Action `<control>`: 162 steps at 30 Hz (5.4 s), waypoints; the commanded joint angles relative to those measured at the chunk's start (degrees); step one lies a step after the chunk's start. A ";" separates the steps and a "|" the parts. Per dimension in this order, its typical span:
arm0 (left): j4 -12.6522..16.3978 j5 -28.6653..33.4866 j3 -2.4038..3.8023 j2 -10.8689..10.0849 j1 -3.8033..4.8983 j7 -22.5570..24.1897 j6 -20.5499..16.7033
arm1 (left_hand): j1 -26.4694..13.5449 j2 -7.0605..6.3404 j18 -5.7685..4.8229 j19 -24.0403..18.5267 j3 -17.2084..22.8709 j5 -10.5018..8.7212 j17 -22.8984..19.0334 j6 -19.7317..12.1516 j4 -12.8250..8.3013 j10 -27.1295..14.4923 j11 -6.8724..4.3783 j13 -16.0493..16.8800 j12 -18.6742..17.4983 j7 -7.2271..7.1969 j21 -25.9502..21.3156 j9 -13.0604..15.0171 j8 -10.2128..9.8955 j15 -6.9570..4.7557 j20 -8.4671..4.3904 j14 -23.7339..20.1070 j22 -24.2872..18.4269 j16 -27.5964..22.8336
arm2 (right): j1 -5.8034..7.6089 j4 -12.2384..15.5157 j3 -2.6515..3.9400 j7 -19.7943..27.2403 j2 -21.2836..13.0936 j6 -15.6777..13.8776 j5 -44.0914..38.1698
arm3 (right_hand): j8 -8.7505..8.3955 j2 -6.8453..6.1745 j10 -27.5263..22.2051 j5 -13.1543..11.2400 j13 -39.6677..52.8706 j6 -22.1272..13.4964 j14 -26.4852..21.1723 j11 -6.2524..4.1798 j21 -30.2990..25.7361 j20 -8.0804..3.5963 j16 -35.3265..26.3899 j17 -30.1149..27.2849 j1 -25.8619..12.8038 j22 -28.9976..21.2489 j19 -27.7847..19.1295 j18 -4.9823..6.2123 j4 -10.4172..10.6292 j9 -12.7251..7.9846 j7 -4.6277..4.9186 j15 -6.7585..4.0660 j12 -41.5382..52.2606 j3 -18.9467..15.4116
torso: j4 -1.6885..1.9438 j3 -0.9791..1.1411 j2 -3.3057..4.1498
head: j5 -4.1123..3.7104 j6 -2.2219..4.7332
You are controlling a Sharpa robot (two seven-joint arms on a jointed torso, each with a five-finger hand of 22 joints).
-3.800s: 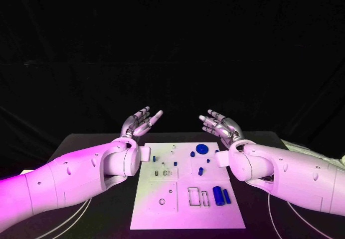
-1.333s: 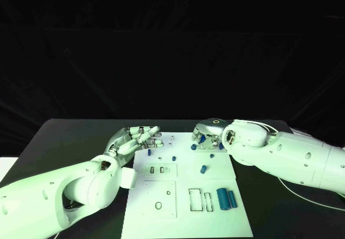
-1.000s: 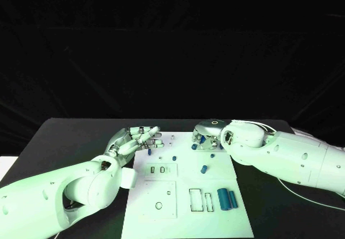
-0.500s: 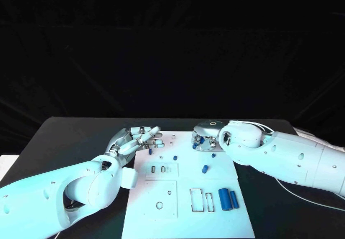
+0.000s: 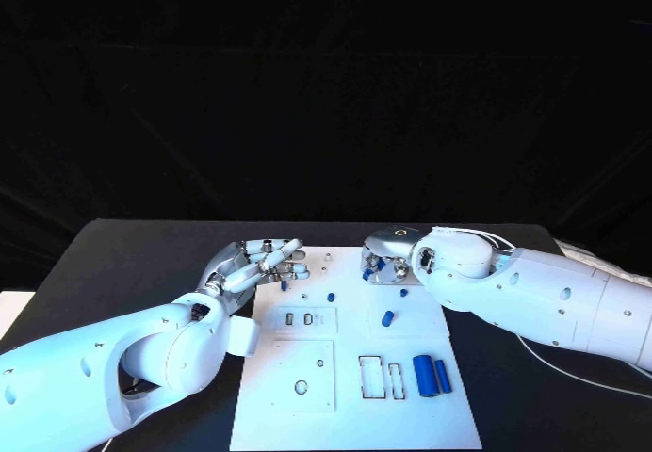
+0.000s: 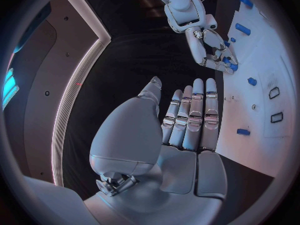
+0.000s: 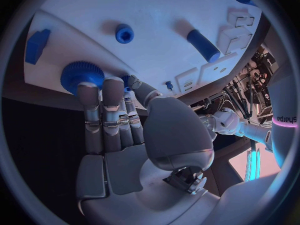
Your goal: Assemble the parts on the task board
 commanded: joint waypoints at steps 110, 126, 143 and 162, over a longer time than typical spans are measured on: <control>-0.60 -0.19 0.04 -0.50 0.14 -0.80 3.92 | 0.02 0.32 0.68 0.49 -0.28 -0.34 0.36 0.03 -0.51 0.04 0.22 -0.05 -0.85 0.35 -0.27 -0.10 -0.64 0.22 -0.09 0.33 -0.32 -0.57 | 0.63 2.46 1.00 -10.38 -6.81 -5.23 18.79 | -0.19 -7.02 6.39 7.71 53.34 -10.05 3.43 -1.01 19.16 -0.01 33.04 37.67 2.50 29.03 11.17 -5.09 14.52 0.05 0.54 -0.53 53.12 -15.44 | -0.69 -0.18 1.12 | -0.11 1.26; -0.77 -0.19 0.04 -0.42 0.14 -0.97 4.07 | 0.02 0.32 0.68 0.49 -0.28 -0.34 0.36 0.03 -0.51 0.04 0.22 -0.05 -0.85 0.35 -0.27 -0.10 -0.64 0.22 -0.09 0.33 -0.32 -0.57 | 0.06 0.10 0.95 -10.40 -4.87 -4.18 17.78 | 0.27 -6.11 7.50 7.87 57.26 -9.11 3.52 -1.11 19.60 -0.02 33.62 38.61 3.64 29.91 11.57 -5.25 14.44 0.14 0.43 -0.59 56.53 -15.51 | -0.55 -0.15 1.20 | -0.01 0.94; -0.88 -0.19 0.04 -0.38 0.14 -1.22 4.35 | 0.02 0.32 0.68 0.49 -0.28 -0.34 0.36 0.03 -0.51 0.04 0.22 -0.05 -0.85 0.35 -0.27 -0.10 -0.64 0.22 -0.09 0.33 -0.32 -0.57 | -0.43 -0.55 0.89 -10.84 -3.78 -4.37 13.12 | 1.60 -4.74 9.61 7.41 62.83 -5.80 3.57 -1.60 20.03 -0.25 34.09 39.34 4.28 30.79 11.95 -5.40 14.38 0.47 -0.18 -0.94 61.56 -14.98 | -0.56 -0.18 1.17 | 0.01 0.62; -1.34 -0.19 0.04 -0.37 0.13 -1.44 4.59 | 0.08 0.43 0.68 0.52 -0.33 -0.35 0.47 0.02 -0.65 0.03 0.22 -0.05 -0.98 0.34 -0.35 -0.09 -0.73 0.23 -0.07 0.34 -0.40 -0.71 | -0.46 7.39 0.96 -10.98 -4.63 -14.92 11.98 | 2.68 -2.82 12.87 7.43 69.75 -1.69 3.84 -2.88 21.32 -1.33 34.93 40.89 4.99 33.70 13.75 -6.00 13.82 1.25 -1.65 -2.05 68.07 -11.26 | -0.53 -0.23 1.17 | 0.01 0.96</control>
